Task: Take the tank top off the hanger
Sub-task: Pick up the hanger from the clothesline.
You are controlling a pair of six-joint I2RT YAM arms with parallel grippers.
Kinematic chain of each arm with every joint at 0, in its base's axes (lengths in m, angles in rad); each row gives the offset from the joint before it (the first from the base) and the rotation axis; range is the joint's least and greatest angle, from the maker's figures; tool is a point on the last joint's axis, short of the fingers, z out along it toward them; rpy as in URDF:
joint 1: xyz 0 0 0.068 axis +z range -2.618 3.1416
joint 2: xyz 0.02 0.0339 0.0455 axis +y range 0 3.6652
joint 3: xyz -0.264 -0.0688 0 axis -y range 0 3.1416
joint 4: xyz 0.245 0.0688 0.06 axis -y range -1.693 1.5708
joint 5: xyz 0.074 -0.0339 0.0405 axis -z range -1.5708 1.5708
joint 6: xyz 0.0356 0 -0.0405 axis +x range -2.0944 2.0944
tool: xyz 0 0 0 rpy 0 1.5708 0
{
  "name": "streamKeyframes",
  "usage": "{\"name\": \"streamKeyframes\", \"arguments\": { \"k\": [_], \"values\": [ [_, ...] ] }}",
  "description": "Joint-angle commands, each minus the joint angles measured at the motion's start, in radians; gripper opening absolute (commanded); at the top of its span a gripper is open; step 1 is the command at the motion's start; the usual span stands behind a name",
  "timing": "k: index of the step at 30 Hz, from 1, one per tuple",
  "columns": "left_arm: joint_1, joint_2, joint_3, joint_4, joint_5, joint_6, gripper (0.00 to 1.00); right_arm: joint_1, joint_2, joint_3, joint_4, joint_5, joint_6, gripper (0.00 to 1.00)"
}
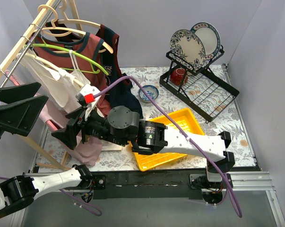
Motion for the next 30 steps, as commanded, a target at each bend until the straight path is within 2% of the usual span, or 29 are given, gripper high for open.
{"name": "streamKeyframes", "arguments": {
  "k": [1, 3, 11, 15, 23, 26, 29, 30],
  "values": [
    [-0.004, 0.014, 0.012, -0.017, -0.011, 0.007, 0.98, 0.026, 0.049, 0.078, -0.013, 0.094, -0.042, 0.78],
    [-0.004, 0.014, 0.017, -0.022, -0.012, 0.005, 0.98, 0.029, 0.058, 0.075, -0.016, 0.146, -0.069, 0.76],
    [-0.004, 0.025, 0.032, -0.040, -0.013, 0.004, 0.98, 0.033, 0.106, 0.080, -0.024, 0.191, -0.127, 0.70],
    [-0.004, 0.037, 0.034, -0.045, -0.005, 0.011, 0.98, 0.033, 0.126, 0.083, 0.002, 0.242, -0.172, 0.58],
    [-0.004, 0.050, 0.051, -0.034, -0.003, 0.023, 0.98, 0.033, 0.132, 0.059, 0.103, 0.228, -0.282, 0.48],
    [-0.006, 0.053, 0.060, -0.037, -0.005, 0.025, 0.98, 0.035, 0.135, 0.048, 0.126, 0.229, -0.315, 0.41],
    [-0.004, 0.056, 0.059, -0.037, -0.005, 0.025, 0.98, 0.033, 0.144, 0.051, 0.142, 0.239, -0.341, 0.29],
    [-0.006, 0.057, 0.059, -0.034, 0.006, 0.024, 0.98, 0.035, 0.147, 0.055, 0.145, 0.249, -0.359, 0.15]
  ]
}}
